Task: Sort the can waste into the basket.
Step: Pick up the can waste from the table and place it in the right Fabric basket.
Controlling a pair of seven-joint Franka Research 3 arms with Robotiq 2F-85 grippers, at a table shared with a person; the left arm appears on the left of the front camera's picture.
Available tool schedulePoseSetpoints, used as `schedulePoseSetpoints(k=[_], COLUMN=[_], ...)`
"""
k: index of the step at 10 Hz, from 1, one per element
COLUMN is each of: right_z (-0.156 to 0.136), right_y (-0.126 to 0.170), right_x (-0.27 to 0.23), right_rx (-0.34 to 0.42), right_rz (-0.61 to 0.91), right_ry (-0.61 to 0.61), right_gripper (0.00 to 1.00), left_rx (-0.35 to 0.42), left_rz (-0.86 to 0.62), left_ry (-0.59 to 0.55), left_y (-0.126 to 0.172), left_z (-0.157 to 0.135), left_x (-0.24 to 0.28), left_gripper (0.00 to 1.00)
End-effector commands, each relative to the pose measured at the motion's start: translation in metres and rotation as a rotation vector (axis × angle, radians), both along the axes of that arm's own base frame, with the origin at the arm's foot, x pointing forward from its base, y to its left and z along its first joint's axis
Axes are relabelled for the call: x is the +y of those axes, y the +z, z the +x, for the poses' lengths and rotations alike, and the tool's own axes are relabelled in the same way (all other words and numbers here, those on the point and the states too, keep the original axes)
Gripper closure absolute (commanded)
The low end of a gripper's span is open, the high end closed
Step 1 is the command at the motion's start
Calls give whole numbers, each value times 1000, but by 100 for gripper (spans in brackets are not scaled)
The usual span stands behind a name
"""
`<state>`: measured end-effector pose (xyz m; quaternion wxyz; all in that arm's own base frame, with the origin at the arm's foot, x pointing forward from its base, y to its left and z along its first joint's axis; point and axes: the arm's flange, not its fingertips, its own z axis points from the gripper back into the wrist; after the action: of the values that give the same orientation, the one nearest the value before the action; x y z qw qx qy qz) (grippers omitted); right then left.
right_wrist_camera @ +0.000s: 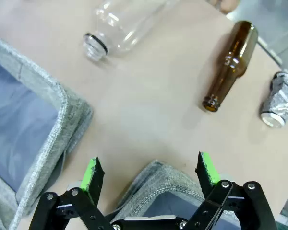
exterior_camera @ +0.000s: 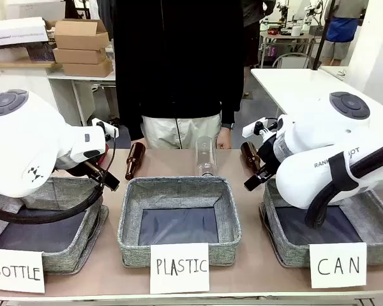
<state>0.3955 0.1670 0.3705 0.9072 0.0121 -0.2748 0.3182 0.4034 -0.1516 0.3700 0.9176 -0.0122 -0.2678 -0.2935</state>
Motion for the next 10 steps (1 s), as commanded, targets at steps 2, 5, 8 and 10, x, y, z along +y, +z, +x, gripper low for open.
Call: schedulePoseSetpoints(k=[2,5,8,10], right_z=[0,0,0,-28], right_y=[0,0,0,54], right_x=[0,0,0,-3], right_rx=[0,0,0,-72], right_rz=[0,0,0,28], right_ry=[0,0,0,-55], right_gripper=[0,0,0,0], left_rx=[0,0,0,-15], left_rz=[0,0,0,-85], left_ry=[0,0,0,56], left_y=[0,0,0,64], left_z=[0,0,0,-12], left_x=[0,0,0,5], left_gripper=[0,0,0,0])
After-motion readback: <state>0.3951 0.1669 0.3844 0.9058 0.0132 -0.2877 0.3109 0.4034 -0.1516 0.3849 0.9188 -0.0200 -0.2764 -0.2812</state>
